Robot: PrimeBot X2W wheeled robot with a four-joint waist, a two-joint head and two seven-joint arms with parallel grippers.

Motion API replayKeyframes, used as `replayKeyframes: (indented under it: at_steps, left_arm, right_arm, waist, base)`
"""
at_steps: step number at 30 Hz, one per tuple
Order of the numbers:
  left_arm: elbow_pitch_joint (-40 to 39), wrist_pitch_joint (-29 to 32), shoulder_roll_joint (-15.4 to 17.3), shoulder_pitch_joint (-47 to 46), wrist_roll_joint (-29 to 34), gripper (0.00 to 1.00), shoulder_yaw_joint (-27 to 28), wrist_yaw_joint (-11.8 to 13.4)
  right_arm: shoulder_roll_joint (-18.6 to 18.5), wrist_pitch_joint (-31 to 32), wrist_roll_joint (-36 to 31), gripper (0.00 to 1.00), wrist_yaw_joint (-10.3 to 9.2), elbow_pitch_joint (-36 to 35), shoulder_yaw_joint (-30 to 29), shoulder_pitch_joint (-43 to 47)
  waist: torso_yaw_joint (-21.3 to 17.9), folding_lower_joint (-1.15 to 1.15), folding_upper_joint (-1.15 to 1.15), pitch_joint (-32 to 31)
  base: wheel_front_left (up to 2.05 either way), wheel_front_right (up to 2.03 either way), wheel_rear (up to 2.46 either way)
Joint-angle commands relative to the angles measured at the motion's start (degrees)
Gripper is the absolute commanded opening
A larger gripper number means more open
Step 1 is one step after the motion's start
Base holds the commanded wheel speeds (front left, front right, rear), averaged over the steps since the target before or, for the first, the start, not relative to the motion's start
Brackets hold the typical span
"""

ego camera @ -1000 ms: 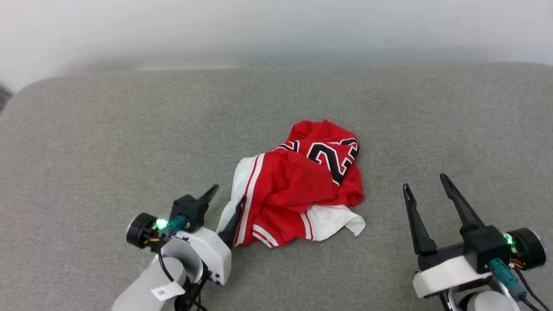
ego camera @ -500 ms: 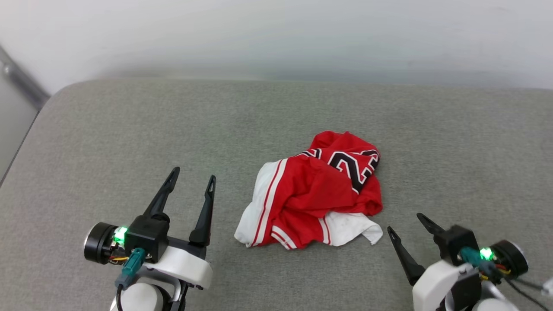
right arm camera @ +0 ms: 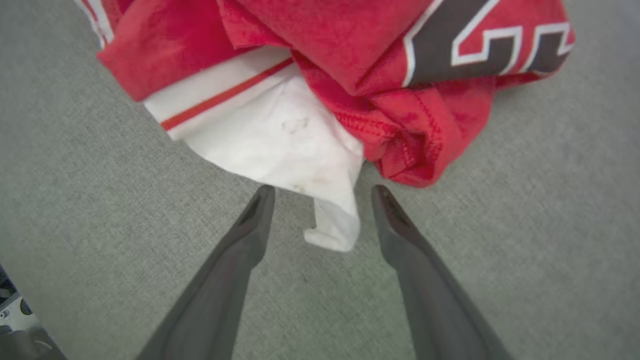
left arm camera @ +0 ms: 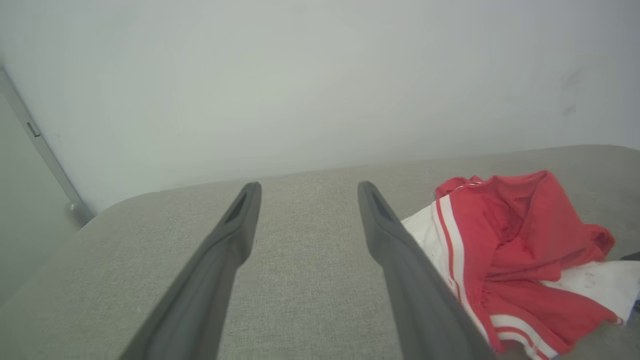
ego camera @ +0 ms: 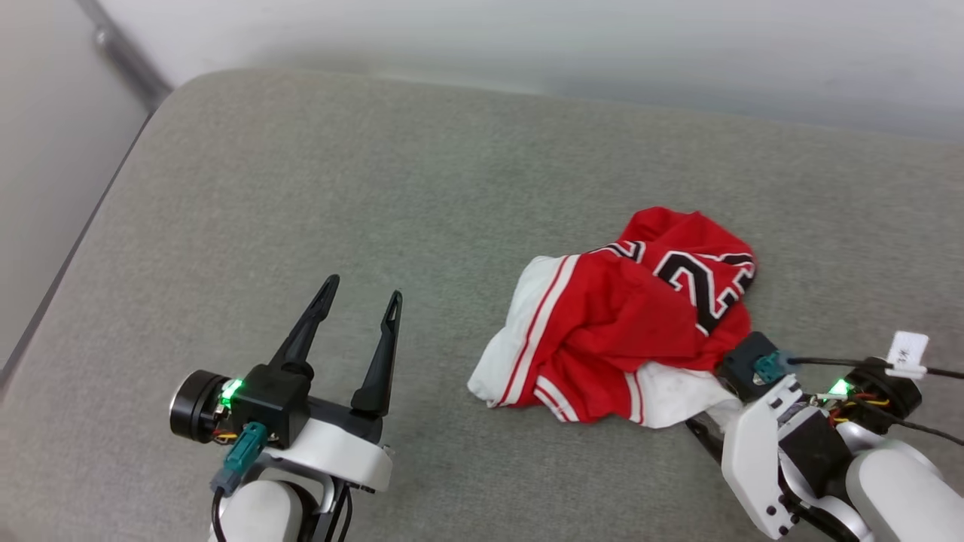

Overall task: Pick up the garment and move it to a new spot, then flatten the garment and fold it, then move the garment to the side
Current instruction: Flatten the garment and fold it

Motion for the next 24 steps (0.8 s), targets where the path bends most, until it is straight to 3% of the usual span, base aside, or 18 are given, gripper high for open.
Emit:
replayKeyframes:
  at_steps: [1, 8, 9, 10, 17, 24]
  left_arm:
    - [0.1, -0.1, -0.6, -0.7, 0.5, 1.0, 0.6, -0.6]
    - [0.8, -0.2, -3.4, -1.4, 2.0, 1.0, 2.1, -2.7]
    - [0.9, -0.2, -3.6, -1.4, 2.2, 1.0, 2.3, -2.9]
    - [1.0, -0.2, -3.8, -1.3, 2.3, 1.0, 2.6, -3.1]
    - [1.8, -0.2, -4.6, -0.3, 3.1, 1.0, 4.0, -3.8]
    - [2.7, -0.2, -4.8, 0.4, 3.6, 1.0, 5.5, -4.5]
  right_arm:
    - [-1.0, 1.2, 0.8, 1.0, -0.04, 0.5, 1.4, -1.9]
    - [-3.8, 5.2, 2.9, 1.0, -0.03, 5.1, 9.5, -6.2]
    - [-3.9, 5.6, 3.5, 0.56, -0.02, 5.9, 10.8, -6.3]
    - [-4.1, 5.6, 3.8, 0.0, -0.02, 6.6, 12.1, -6.6]
    - [-6.8, 3.9, 5.3, 0.0, -0.02, 10.1, 16.0, -7.1]
    - [-11.2, 1.3, 5.6, 0.0, -0.07, 10.6, 15.7, -5.7]
  waist:
    - [1.9, 0.0, 0.0, 1.7]
    - [4.9, 0.0, 0.0, 4.1]
    - [5.1, 0.0, 0.0, 4.2]
    - [5.2, 0.0, 0.0, 4.2]
    - [4.3, 0.0, 0.0, 3.3]
    - [-0.1, 0.0, 0.0, 1.0]
  base:
    - [0.0, 0.0, 0.0]
    - [0.0, 0.0, 0.0]
    - [0.0, 0.0, 0.0]
    - [0.0, 0.0, 0.0]
    - [0.0, 0.0, 0.0]
    - [0.0, 0.0, 0.0]
